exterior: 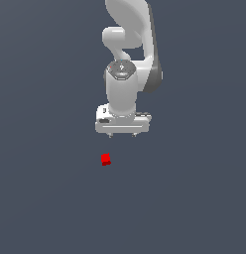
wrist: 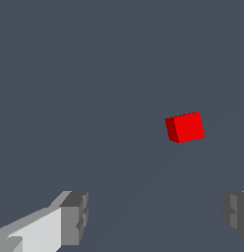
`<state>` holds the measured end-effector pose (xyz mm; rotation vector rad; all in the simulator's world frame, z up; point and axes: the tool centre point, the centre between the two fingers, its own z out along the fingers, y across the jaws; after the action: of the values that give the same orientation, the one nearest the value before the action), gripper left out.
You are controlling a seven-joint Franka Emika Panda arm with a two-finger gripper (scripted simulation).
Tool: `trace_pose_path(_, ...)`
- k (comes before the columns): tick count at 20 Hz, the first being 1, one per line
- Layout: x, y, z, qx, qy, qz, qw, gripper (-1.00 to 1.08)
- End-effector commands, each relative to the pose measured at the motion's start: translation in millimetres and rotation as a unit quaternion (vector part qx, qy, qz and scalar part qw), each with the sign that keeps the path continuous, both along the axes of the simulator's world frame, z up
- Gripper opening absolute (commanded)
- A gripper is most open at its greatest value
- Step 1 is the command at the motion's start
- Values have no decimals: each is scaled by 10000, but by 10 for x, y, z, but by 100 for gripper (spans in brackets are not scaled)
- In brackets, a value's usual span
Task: Pick up the red cube and move it to a goal position.
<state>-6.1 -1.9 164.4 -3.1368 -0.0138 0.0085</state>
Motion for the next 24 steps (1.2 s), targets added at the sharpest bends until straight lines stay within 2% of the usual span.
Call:
trace_pose_path(1, 0, 0, 0, 0, 0, 0, 10000, 100)
trace_pose_path(10, 44, -129, -218, -3, -4, 169, 9999, 100)
trace_pose_path(24, 308, -652, -1147, -14, -24, 889, 9960, 100)
